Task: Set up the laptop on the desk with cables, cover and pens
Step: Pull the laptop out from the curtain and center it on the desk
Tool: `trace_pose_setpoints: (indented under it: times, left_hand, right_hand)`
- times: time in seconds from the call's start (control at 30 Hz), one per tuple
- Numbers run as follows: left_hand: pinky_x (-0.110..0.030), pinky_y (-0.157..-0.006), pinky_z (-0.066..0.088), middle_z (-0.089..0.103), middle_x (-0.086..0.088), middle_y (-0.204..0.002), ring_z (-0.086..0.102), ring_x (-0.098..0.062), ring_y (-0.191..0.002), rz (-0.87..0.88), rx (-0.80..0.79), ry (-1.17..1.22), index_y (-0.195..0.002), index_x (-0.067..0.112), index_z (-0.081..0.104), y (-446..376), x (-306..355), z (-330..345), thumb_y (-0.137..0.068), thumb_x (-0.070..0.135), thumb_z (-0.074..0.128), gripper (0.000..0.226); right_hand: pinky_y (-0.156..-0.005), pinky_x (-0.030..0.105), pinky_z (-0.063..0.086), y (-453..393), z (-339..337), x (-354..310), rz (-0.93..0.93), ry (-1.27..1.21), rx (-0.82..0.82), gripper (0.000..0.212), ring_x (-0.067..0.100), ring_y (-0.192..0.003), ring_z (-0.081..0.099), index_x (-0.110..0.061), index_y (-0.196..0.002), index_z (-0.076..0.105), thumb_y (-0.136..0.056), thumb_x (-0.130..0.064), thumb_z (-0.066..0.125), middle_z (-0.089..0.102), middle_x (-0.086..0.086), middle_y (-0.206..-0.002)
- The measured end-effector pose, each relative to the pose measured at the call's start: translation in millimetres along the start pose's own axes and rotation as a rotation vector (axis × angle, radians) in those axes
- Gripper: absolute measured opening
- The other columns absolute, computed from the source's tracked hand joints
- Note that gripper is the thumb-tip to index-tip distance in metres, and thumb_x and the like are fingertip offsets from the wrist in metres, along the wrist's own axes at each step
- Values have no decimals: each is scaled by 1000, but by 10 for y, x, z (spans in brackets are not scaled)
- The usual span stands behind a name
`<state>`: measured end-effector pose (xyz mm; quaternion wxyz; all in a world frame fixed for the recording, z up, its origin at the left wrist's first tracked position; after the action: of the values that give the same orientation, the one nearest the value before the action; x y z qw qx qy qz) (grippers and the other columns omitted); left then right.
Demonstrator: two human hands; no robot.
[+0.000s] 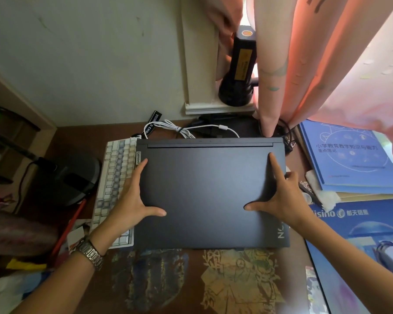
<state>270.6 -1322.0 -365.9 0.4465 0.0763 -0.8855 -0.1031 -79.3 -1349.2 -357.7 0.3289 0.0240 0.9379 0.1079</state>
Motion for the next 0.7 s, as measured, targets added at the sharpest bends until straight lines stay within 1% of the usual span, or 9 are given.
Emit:
trace_pose_setpoints:
  times: [0.27,0.33,0.43,0.5,0.57,0.6,0.63,0.67,0.7]
  left_hand:
    - [-47,-118,17,-3,8,-160,3,-15,-147,-22,-20,-51,-144,50,-4,35,7,20,-53,20,91,135]
    - [-46,-118,17,-5,9,-160,2,-14,-147,-31,-37,-50,-143,52,-7,36,1,24,-54,20,91,135]
    - [-47,-118,18,-4,7,-160,2,-15,-147,-45,-56,-71,-142,53,-10,37,1,17,-55,24,90,136]
    - [-48,-117,20,-1,5,-159,6,-17,-146,-49,-51,-113,-144,49,-9,47,1,5,-56,27,90,134]
    - [-47,-115,26,7,2,-155,15,-22,-143,-38,0,-193,-147,43,2,69,19,-29,-59,34,87,122]
    - [-44,-111,32,13,0,-151,23,-24,-139,-17,60,-247,-147,39,13,77,46,-65,-62,38,84,111]
    - [-39,-103,39,22,-3,-144,33,-25,-133,14,141,-325,-142,35,28,74,82,-117,-64,43,81,94]
    - [-34,-93,43,31,-6,-134,41,-25,-123,52,227,-428,-132,31,44,54,132,-176,-66,47,78,76]
    - [-30,-85,44,39,-6,-124,47,-23,-113,93,289,-526,-118,28,55,15,181,-231,-68,51,75,59]
  right_hand:
    - [-97,50,40,-6,11,-15,3,45,-36,143,38,-109,41,-39,-146,-10,-42,-53,87,25,12,-127]
    - [-97,50,41,-2,12,-14,0,59,-40,143,35,-106,40,-38,-146,-11,-43,-53,87,25,12,-127]
    - [-95,46,42,-12,12,-6,-5,91,-57,143,24,-96,35,-39,-145,-14,-44,-56,85,27,10,-124]
    - [-90,45,44,-8,-5,-11,6,129,-68,137,24,-94,38,-40,-144,-16,-50,-58,82,30,11,-123]
    - [-84,43,48,9,-72,-37,24,184,-53,119,28,-97,47,-41,-145,-10,-64,-56,75,38,12,-122]
    - [-79,41,48,17,-131,-61,25,244,-23,106,29,-101,51,-40,-147,-1,-70,-54,71,43,10,-123]
    - [-75,38,47,20,-203,-88,16,330,30,92,29,-105,53,-37,-147,12,-76,-51,67,47,8,-125]
    - [-71,36,45,20,-281,-132,-5,419,101,75,29,-106,55,-32,-144,28,-79,-48,64,52,7,-124]
    - [-68,34,43,7,-355,-177,-28,483,172,58,30,-105,57,-27,-134,45,-82,-44,63,56,6,-121]
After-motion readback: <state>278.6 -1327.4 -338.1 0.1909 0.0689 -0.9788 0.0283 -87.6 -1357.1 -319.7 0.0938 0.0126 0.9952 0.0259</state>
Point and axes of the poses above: each hand's wrist, its own y-axis away from the middle knuckle, its own z-axis out of the palm, x = y × z, the point moved 3 cm from there along -y, towards the middle knuckle
